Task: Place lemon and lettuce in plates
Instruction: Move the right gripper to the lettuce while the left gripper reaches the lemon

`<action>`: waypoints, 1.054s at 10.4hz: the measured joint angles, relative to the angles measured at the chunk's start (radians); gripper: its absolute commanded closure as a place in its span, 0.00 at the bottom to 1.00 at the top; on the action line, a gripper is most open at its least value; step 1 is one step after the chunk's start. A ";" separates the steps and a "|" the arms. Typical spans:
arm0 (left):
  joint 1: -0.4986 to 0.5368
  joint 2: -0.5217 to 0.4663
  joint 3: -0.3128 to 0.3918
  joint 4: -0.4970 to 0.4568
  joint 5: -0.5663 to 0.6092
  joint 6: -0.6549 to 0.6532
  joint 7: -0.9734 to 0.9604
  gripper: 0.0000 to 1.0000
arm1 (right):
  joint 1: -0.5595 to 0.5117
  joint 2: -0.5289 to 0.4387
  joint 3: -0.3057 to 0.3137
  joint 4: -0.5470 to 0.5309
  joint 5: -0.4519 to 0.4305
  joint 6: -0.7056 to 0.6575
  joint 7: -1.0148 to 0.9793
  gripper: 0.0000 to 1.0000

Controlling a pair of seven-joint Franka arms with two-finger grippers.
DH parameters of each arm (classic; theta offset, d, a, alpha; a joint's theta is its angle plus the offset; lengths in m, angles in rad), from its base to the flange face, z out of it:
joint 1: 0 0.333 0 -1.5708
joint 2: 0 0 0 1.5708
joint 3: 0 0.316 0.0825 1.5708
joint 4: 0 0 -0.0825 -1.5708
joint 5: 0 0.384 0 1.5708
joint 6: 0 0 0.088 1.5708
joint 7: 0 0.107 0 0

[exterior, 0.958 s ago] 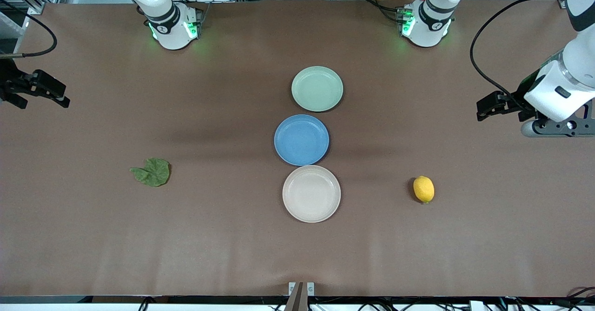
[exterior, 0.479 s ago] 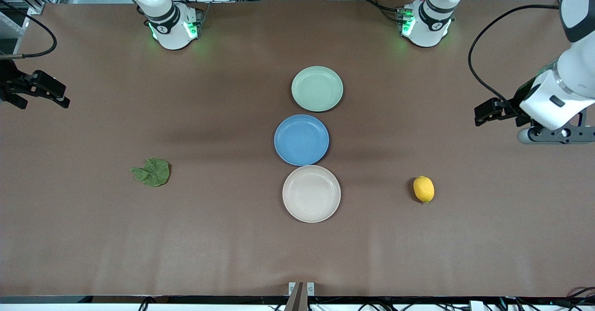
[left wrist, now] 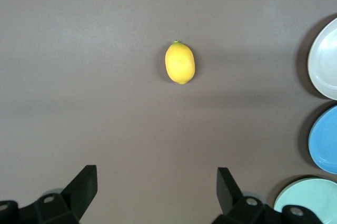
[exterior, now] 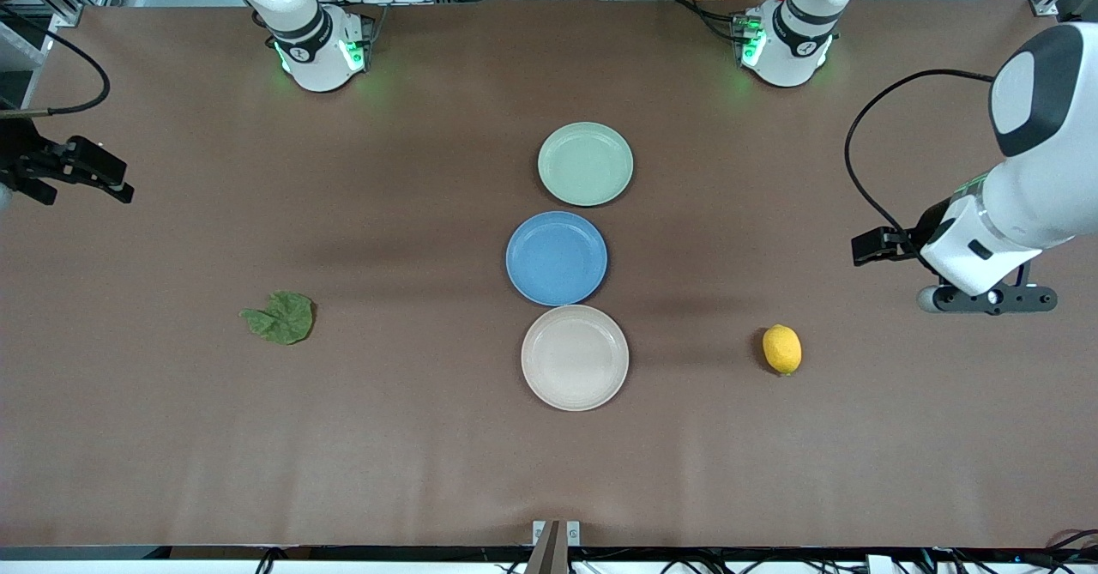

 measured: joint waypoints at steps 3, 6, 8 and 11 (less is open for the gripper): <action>0.001 0.039 0.000 -0.007 0.000 0.044 0.001 0.00 | 0.000 0.069 0.001 -0.016 0.000 0.010 0.000 0.00; 0.002 0.111 0.000 -0.012 0.000 0.121 0.002 0.00 | 0.000 0.161 0.000 -0.020 0.000 0.045 0.000 0.00; 0.002 0.156 0.000 -0.013 0.001 0.175 0.002 0.00 | -0.005 0.223 -0.004 -0.028 0.000 0.093 0.000 0.00; 0.000 0.228 0.000 -0.016 0.001 0.256 0.002 0.00 | -0.012 0.322 -0.007 -0.048 0.001 0.218 0.005 0.00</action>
